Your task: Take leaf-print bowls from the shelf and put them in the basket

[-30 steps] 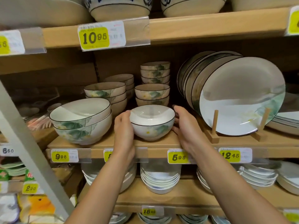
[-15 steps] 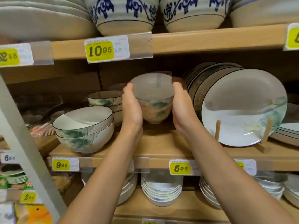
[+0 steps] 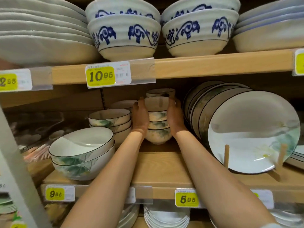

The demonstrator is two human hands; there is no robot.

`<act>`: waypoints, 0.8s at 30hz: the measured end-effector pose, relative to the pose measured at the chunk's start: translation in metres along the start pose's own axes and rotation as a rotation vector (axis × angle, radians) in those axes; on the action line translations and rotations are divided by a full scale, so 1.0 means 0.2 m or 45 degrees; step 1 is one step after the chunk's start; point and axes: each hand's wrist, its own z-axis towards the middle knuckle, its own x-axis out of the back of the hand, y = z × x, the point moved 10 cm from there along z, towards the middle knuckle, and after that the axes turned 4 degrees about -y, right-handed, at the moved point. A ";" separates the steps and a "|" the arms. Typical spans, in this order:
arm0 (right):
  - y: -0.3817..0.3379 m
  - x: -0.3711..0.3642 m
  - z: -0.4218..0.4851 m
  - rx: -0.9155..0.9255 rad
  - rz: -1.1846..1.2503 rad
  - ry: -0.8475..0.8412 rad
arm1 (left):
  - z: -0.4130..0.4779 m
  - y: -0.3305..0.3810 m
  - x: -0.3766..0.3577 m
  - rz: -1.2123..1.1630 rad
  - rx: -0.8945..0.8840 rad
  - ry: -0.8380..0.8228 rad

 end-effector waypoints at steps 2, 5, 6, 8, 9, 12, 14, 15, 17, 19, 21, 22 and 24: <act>0.05 0.00 0.01 -0.052 -0.019 -0.007 | 0.01 -0.03 0.00 0.005 0.041 0.016; 0.10 -0.01 0.04 -0.112 -0.046 -0.012 | 0.04 -0.09 0.00 -0.019 0.091 -0.008; 0.10 -0.01 0.05 -0.111 -0.060 -0.014 | 0.04 -0.11 0.00 -0.020 0.098 -0.009; 0.10 -0.02 0.06 -0.089 -0.096 -0.005 | 0.04 -0.13 0.00 -0.015 0.108 -0.013; 0.10 -0.02 0.06 -0.079 -0.113 0.000 | 0.03 -0.15 0.00 -0.004 0.120 -0.007; 0.10 -0.02 0.05 -0.059 -0.151 0.007 | 0.01 -0.16 0.01 0.039 0.121 0.039; 0.10 -0.02 0.04 -0.054 -0.171 0.014 | 0.01 -0.16 0.02 0.063 0.114 0.073; 0.10 -0.01 0.04 -0.051 -0.181 0.015 | 0.02 -0.16 0.02 0.073 0.110 0.086; 0.10 -0.01 0.03 -0.037 -0.185 0.010 | 0.04 -0.15 0.02 0.122 0.093 0.093; 0.11 -0.01 0.02 -0.037 -0.186 -0.007 | 0.04 -0.15 0.02 0.202 0.080 0.087; 0.11 0.00 0.02 -0.053 -0.179 -0.024 | 0.04 -0.14 0.01 0.205 0.080 0.099; 0.11 0.00 0.02 -0.063 -0.174 -0.029 | 0.04 -0.13 0.01 0.183 0.086 0.110; 0.11 0.00 0.02 -0.074 -0.159 -0.034 | 0.03 -0.12 0.02 0.165 0.080 0.132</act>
